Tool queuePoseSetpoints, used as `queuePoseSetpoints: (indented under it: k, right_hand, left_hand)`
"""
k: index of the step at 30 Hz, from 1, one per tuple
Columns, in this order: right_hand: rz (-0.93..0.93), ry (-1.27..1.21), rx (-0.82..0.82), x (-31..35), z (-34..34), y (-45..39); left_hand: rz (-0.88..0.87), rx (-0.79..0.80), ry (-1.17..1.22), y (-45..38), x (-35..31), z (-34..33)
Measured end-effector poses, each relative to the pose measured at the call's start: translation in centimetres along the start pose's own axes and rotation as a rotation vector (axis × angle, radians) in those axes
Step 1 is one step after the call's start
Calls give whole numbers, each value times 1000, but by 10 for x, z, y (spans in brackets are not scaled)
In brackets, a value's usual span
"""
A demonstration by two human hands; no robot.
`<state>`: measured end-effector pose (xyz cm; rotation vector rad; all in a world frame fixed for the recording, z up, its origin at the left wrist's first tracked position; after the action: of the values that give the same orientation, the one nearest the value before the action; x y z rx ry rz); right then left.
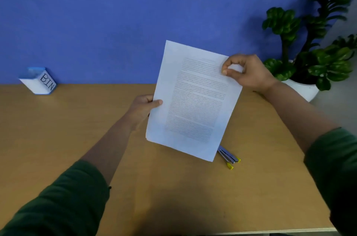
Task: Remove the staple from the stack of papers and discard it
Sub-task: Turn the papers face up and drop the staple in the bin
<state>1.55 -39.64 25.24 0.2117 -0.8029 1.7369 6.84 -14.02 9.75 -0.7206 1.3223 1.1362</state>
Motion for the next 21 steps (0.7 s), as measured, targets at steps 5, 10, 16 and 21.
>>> queuePoseSetpoints:
  k: [5, 10, 16, 21]
  right_hand:
    - [-183, 91, 40, -53, -37, -2]
    - [-333, -8, -196, -74, -47, 16]
    - [-594, -161, -208, -95, -99, 74]
    - [-728, -307, -182, -104, -136, 112]
  left_hand:
    - [78, -58, 65, 5, 29, -7]
    - [226, -181, 93, 10, 68, 0]
    - [449, -350, 101, 24, 123, 13]
    - [607, -405, -49, 38, 156, 16]
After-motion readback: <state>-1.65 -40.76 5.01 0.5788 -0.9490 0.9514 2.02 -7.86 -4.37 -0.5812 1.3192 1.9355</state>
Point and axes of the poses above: each hand's wrist, its own y-axis away from the middle knuckle, its own z-axis out of the back of the hand, x = y × z, the point moved 10 cm from there along -y, towards the middle knuckle, and after that the axes turned 1 degree about z, right-handed, at the moved point
